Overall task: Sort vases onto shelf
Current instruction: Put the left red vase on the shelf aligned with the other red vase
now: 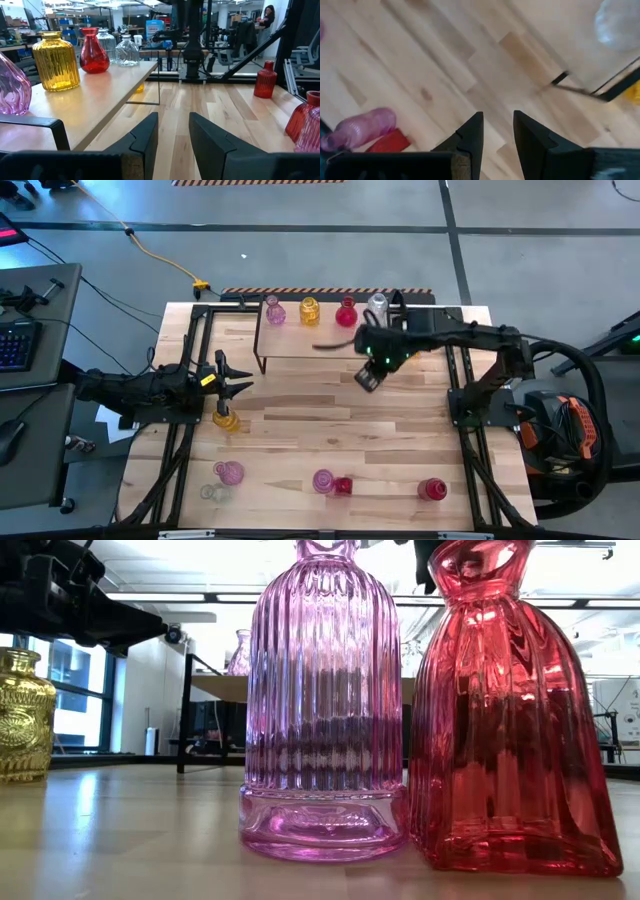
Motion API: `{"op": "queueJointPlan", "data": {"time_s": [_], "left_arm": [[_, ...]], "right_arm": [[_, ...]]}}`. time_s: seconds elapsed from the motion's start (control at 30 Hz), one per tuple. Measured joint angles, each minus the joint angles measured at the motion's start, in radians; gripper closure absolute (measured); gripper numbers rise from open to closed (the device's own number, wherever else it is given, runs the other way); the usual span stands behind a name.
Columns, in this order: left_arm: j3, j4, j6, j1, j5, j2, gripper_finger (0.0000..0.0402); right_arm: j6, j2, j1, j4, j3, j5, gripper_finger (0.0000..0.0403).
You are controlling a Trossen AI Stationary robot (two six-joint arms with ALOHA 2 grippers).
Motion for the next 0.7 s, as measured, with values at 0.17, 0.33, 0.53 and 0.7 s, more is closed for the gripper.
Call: {"op": "queueJointPlan", "data": {"time_s": [0.17,0.33,0.53,0.7], "left_arm": [[0.0,0.0,0.0,0.0,0.0,0.0,0.0302],[0.0,0.0,0.0,0.0,0.0,0.0,0.0302],[0.0,0.0,0.0,0.0,0.0,0.0,0.0302],[0.0,0.0,0.0,0.0,0.0,0.0,0.0302]], "right_arm": [[0.062,0.0,0.114,0.067,-0.05,0.001,0.0315],[0.136,0.0,0.204,0.156,-0.135,0.004,0.0315],[0.209,0.0,0.282,0.319,-0.259,0.005,0.0315],[0.276,0.0,0.337,0.46,-0.366,-0.014,0.0315]]}}
